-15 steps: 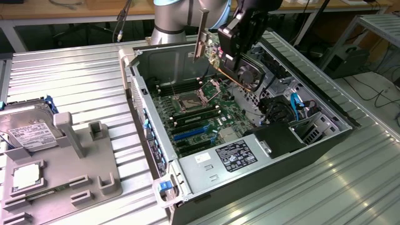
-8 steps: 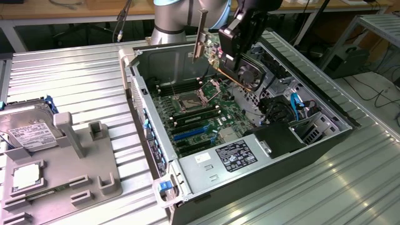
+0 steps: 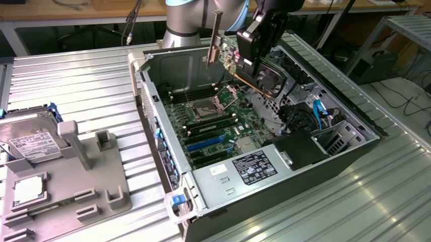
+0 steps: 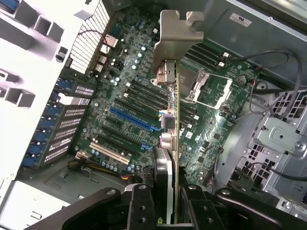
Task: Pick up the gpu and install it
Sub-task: 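Insert the gpu into the slot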
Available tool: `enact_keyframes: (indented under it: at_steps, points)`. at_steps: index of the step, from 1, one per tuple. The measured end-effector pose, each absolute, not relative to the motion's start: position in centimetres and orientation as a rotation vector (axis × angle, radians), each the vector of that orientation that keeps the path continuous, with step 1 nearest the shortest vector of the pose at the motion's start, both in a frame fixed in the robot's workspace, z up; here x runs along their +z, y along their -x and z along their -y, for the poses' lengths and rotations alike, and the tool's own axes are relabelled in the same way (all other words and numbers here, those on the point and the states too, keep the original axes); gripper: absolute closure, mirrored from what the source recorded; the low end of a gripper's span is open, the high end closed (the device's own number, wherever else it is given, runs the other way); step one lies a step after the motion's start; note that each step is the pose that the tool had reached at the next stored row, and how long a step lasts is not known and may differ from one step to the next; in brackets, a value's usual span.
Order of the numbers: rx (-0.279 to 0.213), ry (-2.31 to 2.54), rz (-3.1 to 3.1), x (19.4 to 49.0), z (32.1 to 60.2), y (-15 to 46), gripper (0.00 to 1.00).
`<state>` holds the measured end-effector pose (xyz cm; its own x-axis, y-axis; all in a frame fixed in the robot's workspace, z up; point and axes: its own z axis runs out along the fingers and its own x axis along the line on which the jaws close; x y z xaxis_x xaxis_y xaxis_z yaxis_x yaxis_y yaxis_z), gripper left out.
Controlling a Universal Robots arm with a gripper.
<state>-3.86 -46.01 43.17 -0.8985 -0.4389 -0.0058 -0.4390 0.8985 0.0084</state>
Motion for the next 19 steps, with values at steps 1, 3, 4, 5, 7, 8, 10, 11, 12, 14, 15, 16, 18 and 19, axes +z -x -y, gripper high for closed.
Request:
enact_keyframes:
  at_steps: [1, 3, 4, 5, 7, 8, 10, 11, 12, 14, 15, 16, 18, 19]
  points:
    - [0.015, 0.712, -3.056, 43.17, 46.01, 3.86, 0.72]
    - [0.015, 0.722, -3.054, 43.17, 46.01, 3.86, 0.72]
    - [0.015, 0.728, -3.052, 43.17, 46.01, 3.86, 0.72]
    - [0.015, 0.733, -3.051, 43.17, 46.01, 3.86, 0.72]
    - [0.015, 0.744, -3.049, 43.17, 46.01, 3.86, 0.72]
    - [0.015, 0.749, -3.047, 43.17, 46.01, 3.86, 0.72]
    - [0.015, 0.761, -3.044, 43.17, 46.01, 3.86, 0.72]
    - [0.015, 0.768, -3.043, 43.17, 46.01, 3.86, 0.72]
    - [0.015, 0.772, -3.042, 43.17, 46.01, 3.86, 0.72]
    - [0.015, 0.788, -3.038, 43.17, 46.01, 3.86, 0.72]
    - [0.015, 0.793, -3.036, 43.17, 46.01, 3.86, 0.72]
    - [0.015, 0.799, -3.035, 43.17, 46.01, 3.86, 0.72]
    - [0.015, 0.811, -3.032, 43.17, 46.01, 3.86, 0.72]
    - [0.015, 0.817, -3.030, 43.17, 46.01, 3.86, 0.72]
